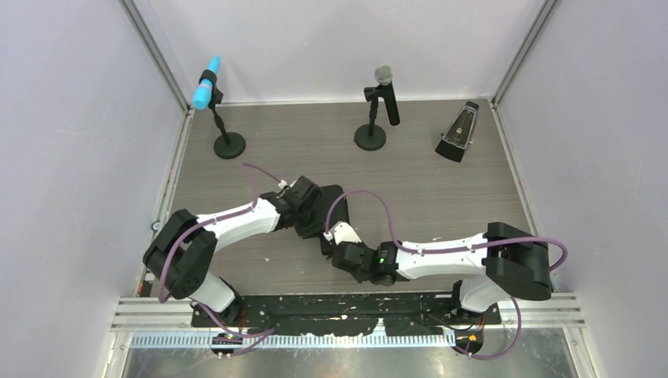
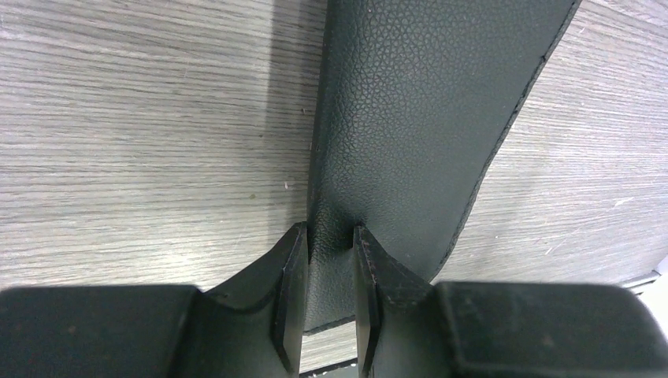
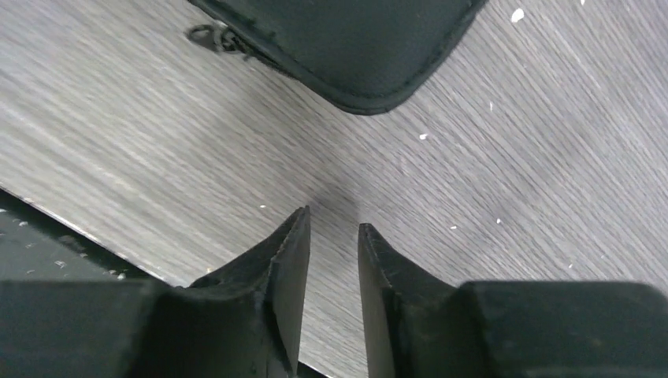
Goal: Sort the hair-cutting tools
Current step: Zip the hairdressing tool bag at the center of the board.
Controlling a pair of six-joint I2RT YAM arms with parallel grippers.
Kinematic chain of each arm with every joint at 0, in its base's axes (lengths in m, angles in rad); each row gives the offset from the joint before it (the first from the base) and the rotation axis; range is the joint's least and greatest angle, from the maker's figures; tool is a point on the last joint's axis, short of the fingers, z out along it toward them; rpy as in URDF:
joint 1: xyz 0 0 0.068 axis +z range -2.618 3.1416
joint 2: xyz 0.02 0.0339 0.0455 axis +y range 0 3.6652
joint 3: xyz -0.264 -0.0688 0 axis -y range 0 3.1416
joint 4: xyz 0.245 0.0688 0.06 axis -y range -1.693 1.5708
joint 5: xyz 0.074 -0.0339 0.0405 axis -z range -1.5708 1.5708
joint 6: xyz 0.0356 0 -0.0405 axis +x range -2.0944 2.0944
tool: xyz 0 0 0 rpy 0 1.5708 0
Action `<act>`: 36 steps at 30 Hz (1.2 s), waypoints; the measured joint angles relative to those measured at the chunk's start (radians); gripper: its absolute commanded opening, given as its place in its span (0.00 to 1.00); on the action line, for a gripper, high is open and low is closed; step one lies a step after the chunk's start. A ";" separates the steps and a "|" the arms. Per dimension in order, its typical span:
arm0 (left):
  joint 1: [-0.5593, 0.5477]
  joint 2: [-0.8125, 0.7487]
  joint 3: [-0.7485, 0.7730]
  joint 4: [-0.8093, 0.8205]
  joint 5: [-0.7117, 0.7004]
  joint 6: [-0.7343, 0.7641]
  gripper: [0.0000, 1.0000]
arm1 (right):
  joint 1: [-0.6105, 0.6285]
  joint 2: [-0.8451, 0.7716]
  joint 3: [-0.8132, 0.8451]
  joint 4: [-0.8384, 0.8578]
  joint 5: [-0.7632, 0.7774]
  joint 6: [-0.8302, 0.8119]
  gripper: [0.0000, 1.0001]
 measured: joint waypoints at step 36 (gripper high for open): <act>0.009 0.019 -0.014 0.045 0.003 -0.108 0.21 | -0.019 0.154 0.047 0.309 0.056 0.148 0.60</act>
